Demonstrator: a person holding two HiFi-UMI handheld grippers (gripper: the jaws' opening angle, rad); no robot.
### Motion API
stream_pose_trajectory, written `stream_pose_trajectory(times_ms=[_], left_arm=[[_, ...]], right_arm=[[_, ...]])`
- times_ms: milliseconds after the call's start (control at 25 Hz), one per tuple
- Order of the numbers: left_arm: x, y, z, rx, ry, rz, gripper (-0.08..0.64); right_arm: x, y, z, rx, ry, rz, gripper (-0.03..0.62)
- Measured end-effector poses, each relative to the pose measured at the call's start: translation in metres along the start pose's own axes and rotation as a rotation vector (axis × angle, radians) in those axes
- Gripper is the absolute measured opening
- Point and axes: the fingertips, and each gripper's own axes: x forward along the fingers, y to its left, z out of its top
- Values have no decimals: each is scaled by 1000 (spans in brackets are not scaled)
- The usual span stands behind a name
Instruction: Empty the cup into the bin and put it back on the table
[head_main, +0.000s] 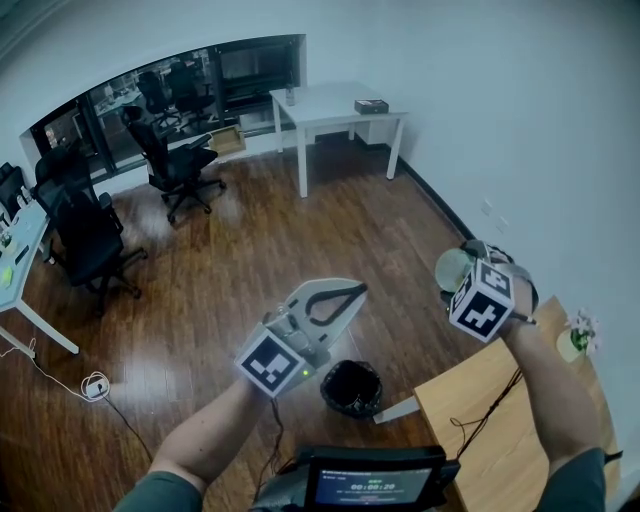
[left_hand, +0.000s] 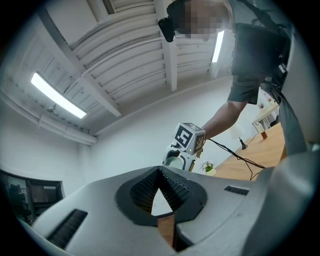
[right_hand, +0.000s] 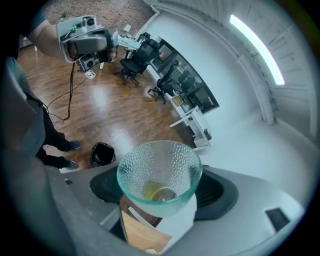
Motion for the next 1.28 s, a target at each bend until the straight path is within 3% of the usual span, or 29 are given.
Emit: stream_pose_trajectory(times_ms=[400,600,1280], left_arm=[[-5,10,12,9,-50,37,-6],[-5,8,2,-3,-17,29,-6],[-1,8,-1,-13,-23,28,-6]], right_arm=[[-3,0,16,-126,51,-33,397],[3,3,13,-178,83,-37,397],[2,-3,20,-296,123,-92,397]])
